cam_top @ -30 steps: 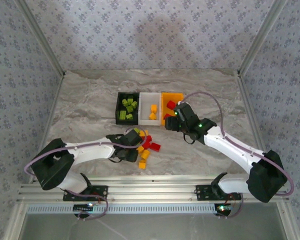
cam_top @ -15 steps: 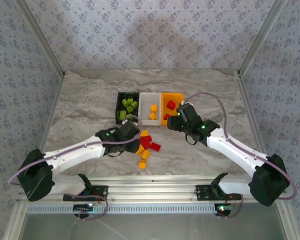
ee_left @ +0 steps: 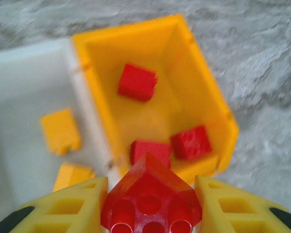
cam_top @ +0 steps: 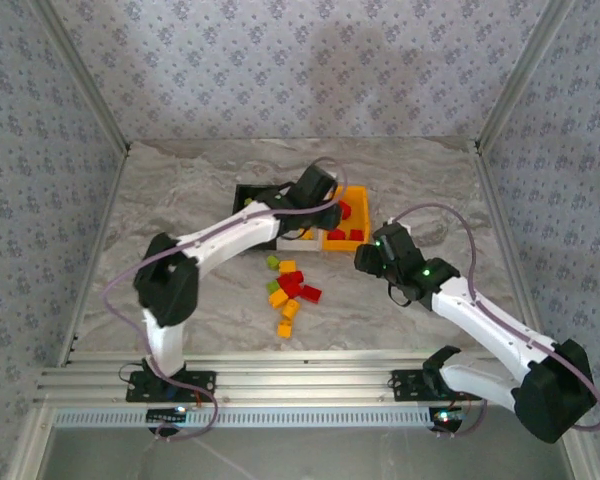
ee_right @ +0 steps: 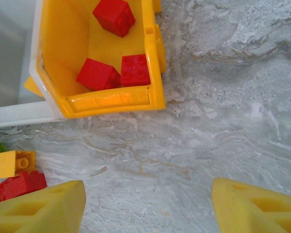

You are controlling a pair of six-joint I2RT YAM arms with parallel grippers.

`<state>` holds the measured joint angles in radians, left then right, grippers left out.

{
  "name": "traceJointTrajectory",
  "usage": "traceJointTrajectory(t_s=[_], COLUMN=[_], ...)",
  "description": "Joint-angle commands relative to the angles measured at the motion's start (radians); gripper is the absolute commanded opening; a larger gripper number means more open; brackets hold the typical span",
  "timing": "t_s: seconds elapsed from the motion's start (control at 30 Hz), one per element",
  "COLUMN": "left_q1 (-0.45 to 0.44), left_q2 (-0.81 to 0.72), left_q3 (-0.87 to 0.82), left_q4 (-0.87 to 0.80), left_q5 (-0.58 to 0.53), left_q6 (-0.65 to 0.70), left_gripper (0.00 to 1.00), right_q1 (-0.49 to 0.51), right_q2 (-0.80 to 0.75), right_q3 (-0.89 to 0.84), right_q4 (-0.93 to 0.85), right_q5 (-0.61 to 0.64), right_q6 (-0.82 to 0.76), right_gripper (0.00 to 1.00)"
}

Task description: Sort the legos into containers by color

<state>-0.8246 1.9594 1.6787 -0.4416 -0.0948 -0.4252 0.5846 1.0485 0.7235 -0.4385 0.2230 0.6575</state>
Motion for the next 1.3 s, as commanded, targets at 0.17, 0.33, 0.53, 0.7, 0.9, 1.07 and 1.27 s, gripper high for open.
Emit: traceJointTrajectory(t_s=[0.17,0.33,0.53,0.7,0.9,1.07,1.27], left_q1=[0.022,0.031,0.031,0.031,0.017,-0.024,-0.047], left_q2=[0.277,0.336,0.299,0.115,-0.236,-0.517,-0.826], left_q3=[0.391,0.494,0.521,0.354,-0.06,-0.391,-0.723], left_q4=[-0.123,-0.163,-0.177,-0.101,0.072,0.116,0.056], left_q5=[0.05,0.056,0.07,0.089,0.081,0.001,-0.101], left_q6=[0.038,0.026,0.016,-0.008,-0.07,-0.104,-0.161], left_gripper=[0.41,0.57,0.71,0.84,0.98,0.99,1.0], right_q1=[-0.008,-0.008,-0.007,-0.006,0.026,0.1,0.24], right_q2=[-0.033,-0.026,-0.01,-0.001,0.035,0.101,0.205], right_q3=[-0.03,-0.029,-0.024,-0.025,-0.017,0.015,0.049], right_q4=[-0.025,-0.006,0.009,0.055,0.124,0.13,0.119], right_q5=[0.029,0.009,-0.012,-0.061,-0.113,-0.122,-0.117], right_q6=[0.034,0.028,0.025,-0.001,-0.019,-0.053,-0.044], right_gripper=[0.71,0.72,0.73,0.73,0.74,0.75,0.75])
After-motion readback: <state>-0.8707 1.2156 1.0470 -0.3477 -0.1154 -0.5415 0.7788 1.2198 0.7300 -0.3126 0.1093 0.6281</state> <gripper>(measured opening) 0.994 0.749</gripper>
